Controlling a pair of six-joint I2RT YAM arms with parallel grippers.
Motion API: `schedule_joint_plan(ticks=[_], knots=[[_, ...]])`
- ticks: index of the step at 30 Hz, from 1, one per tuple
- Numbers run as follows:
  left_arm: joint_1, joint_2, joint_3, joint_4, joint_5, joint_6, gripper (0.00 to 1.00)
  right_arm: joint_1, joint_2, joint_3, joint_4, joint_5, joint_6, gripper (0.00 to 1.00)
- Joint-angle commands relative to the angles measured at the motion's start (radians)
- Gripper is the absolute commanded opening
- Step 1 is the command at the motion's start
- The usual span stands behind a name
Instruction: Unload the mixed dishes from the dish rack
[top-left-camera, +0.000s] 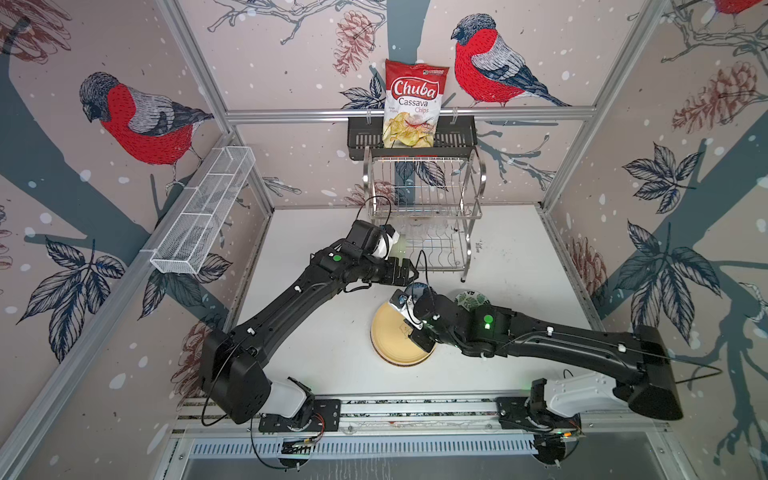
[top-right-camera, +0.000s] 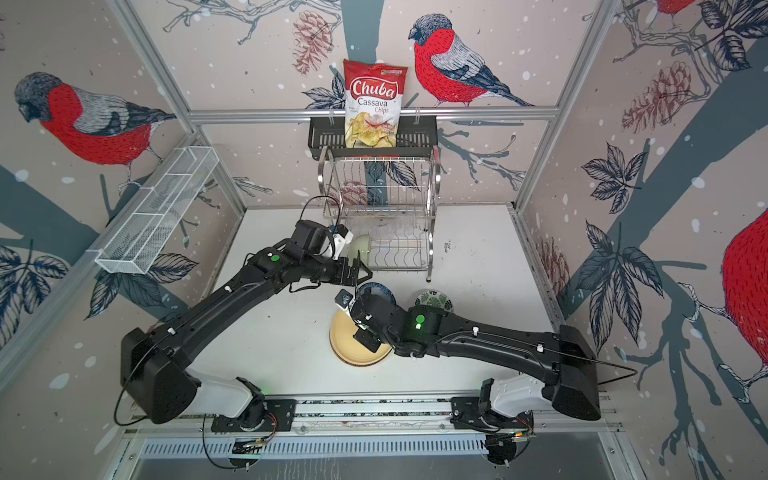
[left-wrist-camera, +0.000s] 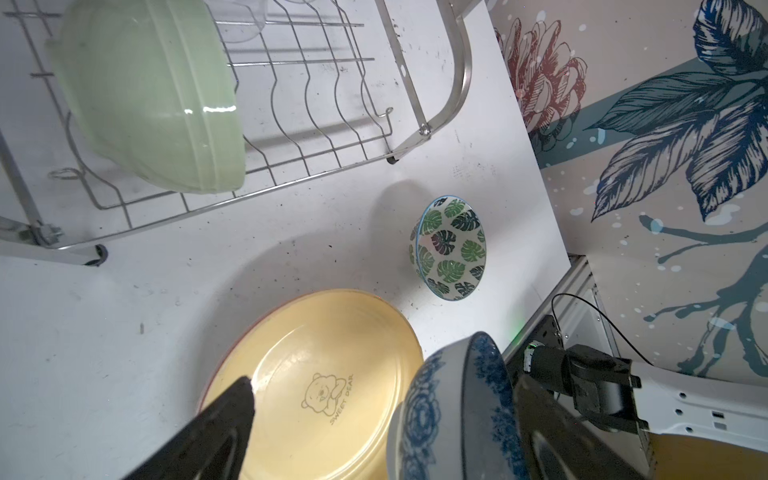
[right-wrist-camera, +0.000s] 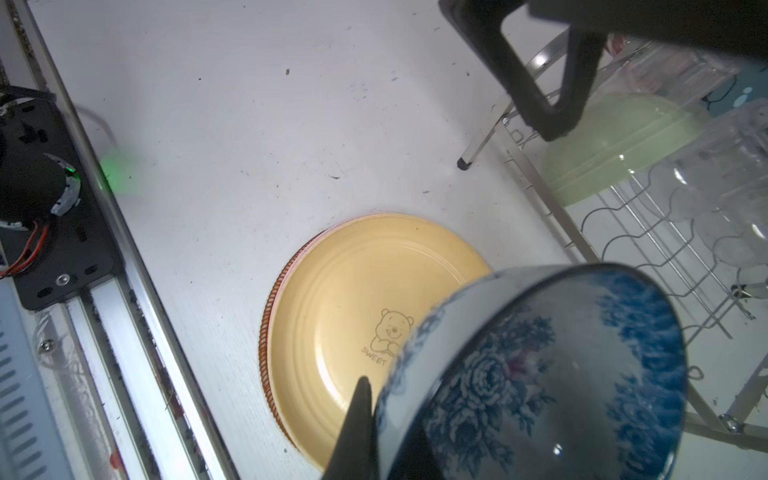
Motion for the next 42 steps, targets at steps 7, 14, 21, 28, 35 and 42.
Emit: schedule_joint_plan(ticks=[7, 14, 21, 28, 35, 42], knots=[[-0.008, 0.029, -0.035, -0.122, 0.01, 0.051, 0.9, 0.003, 0.055, 0.091, -0.029, 0.139, -0.049, 0.0], [-0.009, 0.034, -0.057, -0.104, 0.02, 0.039, 0.52, 0.023, 0.102, 0.145, -0.063, 0.239, -0.071, 0.0], [-0.011, 0.03, -0.066, -0.064, 0.067, 0.021, 0.12, 0.027, 0.142, 0.138, -0.032, 0.268, -0.057, 0.0], [-0.012, 0.032, -0.079, -0.045, 0.09, 0.019, 0.0, 0.02, 0.137, 0.11, 0.024, 0.234, -0.032, 0.29], [-0.011, 0.036, -0.099, -0.027, 0.074, 0.025, 0.0, -0.031, 0.054, 0.082, 0.128, -0.117, 0.036, 0.46], [-0.011, 0.063, -0.094, -0.03, 0.067, 0.033, 0.0, -0.165, -0.085, 0.041, 0.245, -0.408, 0.16, 0.47]])
